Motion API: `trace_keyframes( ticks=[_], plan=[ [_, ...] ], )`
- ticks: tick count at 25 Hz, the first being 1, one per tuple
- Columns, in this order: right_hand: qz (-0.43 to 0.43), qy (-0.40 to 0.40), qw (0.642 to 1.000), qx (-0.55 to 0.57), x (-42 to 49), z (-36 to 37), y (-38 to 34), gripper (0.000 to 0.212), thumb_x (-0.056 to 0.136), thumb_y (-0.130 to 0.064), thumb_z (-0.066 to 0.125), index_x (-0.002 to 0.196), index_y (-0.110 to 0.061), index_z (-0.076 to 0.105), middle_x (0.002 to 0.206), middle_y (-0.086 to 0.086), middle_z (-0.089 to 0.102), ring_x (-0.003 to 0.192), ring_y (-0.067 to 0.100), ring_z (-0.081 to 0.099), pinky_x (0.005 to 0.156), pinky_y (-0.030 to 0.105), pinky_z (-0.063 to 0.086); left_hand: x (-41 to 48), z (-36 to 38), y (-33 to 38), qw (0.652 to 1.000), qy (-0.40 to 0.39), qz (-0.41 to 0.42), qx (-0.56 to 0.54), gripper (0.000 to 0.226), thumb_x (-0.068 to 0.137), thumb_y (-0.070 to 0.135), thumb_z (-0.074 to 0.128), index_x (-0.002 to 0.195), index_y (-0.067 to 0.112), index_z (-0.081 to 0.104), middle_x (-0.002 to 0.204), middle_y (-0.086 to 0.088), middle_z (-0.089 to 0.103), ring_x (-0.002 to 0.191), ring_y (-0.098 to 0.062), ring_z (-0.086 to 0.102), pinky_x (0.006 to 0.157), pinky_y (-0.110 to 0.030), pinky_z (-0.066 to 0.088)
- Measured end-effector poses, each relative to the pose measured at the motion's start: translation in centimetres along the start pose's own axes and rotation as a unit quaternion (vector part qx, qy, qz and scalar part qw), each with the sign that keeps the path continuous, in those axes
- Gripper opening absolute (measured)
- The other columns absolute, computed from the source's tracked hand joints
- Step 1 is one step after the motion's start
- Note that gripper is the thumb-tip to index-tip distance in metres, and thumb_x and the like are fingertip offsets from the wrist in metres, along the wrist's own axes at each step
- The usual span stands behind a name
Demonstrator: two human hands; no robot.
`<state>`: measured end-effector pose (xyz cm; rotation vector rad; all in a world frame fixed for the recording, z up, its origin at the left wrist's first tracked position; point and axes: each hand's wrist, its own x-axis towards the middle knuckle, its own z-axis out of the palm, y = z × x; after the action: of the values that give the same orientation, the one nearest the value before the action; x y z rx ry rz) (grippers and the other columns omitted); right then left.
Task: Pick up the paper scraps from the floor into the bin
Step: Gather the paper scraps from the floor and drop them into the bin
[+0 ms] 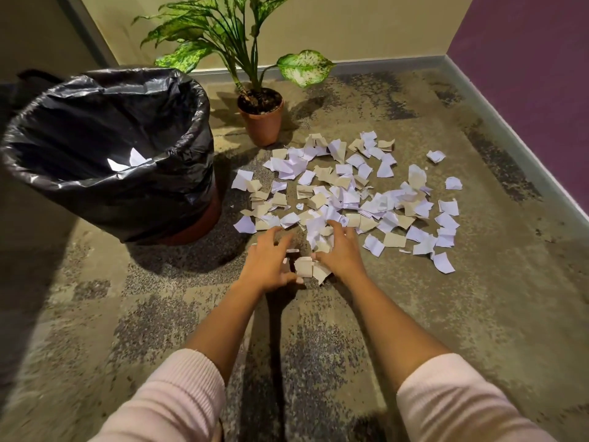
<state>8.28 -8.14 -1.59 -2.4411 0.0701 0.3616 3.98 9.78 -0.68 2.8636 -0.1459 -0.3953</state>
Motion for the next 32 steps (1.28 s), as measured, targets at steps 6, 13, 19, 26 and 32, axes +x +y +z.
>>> trace_keyframes(
  ticks=[6,13,19,26,32],
  plan=[
    [-0.051,-0.151,0.963,-0.219,-0.8,-0.3,-0.3,0.127,0.059,-0.044,0.088,0.151,-0.037,0.001,0.157,0.012,-0.003,0.145,0.039,0.0,0.108,0.059,0.034,-0.4,0.1,-1.7,0.981,-0.15,-0.081,0.096,0.147,0.052,0.055,0.088,0.152,0.03,-0.017,0.158,-0.014,-0.021,0.146,-0.041,0.0,0.11,-0.063,0.026],
    [-0.011,-0.126,0.967,-0.22,-1.1,0.1,0.2,0.086,0.08,-0.011,0.071,0.148,-0.033,0.023,0.149,0.019,0.017,0.138,0.04,0.022,0.107,0.049,0.035,0.5,0.1,-1.8,0.98,-0.115,-0.16,-0.021,0.066,0.082,0.01,0.068,0.138,0.021,0.035,0.141,-0.018,0.022,0.121,-0.038,0.042,0.095,-0.046,0.049],
    [-0.014,-0.088,0.987,-0.134,0.1,-0.1,0.0,0.071,0.084,-0.006,0.062,0.144,-0.029,0.031,0.143,0.019,0.03,0.124,0.041,0.045,0.098,0.046,0.045,1.5,0.2,0.7,0.977,-0.06,-0.166,-0.121,0.055,0.08,0.022,0.075,0.127,0.015,0.047,0.132,-0.013,0.031,0.106,-0.037,0.055,0.091,-0.045,0.049],
    [-0.06,0.038,0.986,-0.149,2.2,-1.5,0.0,0.082,0.079,-0.028,0.074,0.145,-0.029,0.024,0.142,0.01,0.027,0.129,0.033,0.036,0.089,0.045,0.05,3.5,0.1,1.5,0.975,0.049,-0.06,-0.21,0.06,0.085,0.022,0.061,0.141,0.025,0.039,0.138,-0.007,0.03,0.106,-0.028,0.059,0.086,-0.046,0.053],
    [-0.032,-0.036,0.979,-0.198,5.0,-3.0,0.3,0.113,0.066,-0.039,0.083,0.15,-0.036,0.008,0.155,0.013,0.003,0.14,0.037,0.01,0.101,0.051,0.04,6.5,-0.6,1.0,0.997,-0.005,-0.018,-0.072,0.115,0.067,0.041,0.084,0.153,0.027,0.009,0.155,-0.012,0.003,0.141,-0.036,0.022,0.099,-0.047,0.047]
  ],
)
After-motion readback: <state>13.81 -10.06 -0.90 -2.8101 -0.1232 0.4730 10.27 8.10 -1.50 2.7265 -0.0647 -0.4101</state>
